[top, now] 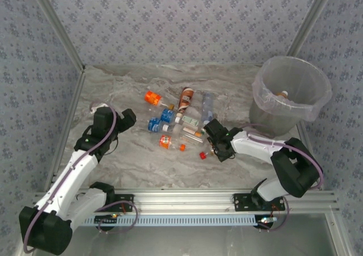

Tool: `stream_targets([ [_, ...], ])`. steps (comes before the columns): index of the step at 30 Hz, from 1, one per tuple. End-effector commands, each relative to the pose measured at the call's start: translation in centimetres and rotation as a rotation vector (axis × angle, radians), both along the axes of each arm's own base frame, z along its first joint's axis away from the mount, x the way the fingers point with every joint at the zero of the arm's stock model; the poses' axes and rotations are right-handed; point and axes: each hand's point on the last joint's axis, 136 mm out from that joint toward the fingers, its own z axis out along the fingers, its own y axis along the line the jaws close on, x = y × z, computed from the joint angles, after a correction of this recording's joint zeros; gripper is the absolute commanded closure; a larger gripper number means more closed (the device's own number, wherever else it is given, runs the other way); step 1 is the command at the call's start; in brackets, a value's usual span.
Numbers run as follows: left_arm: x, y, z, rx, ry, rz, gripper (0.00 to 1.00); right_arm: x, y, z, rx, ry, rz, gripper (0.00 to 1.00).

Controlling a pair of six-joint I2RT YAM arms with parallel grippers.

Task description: Put the plastic bottles in the bin

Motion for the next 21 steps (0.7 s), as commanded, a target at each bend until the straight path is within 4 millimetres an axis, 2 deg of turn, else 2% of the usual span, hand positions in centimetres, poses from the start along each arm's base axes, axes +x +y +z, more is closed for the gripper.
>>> stream_targets([
  [1, 0.5, -0.3, 2.0, -0.001, -0.036, -0.025, 0.00, -0.1, -0.7, -1.5, -0.037, 0.008, -0.032, 0.33],
  [7, 0.7, -0.4, 1.9, 0.003, -0.033, -0.035, 0.01, 0.3, -1.4, -0.4, -0.061, -0.046, -0.028, 0.41],
  [12, 0.6, -0.4, 1.8, 0.001, -0.034, -0.031, 0.00, 0.7, -1.8, 0.2, -0.056, -0.122, -0.010, 0.56],
  [17, 0.6, -0.3, 2.0, 0.002, -0.040, -0.027, 0.01, 0.7, -2.3, 1.0, -0.081, -0.150, 0.027, 0.57],
  [21, 0.7, -0.3, 2.0, 0.004, -0.043, -0.029, 0.01, 1.5, -1.9, 4.1, -0.170, -0.257, 0.147, 0.61],
])
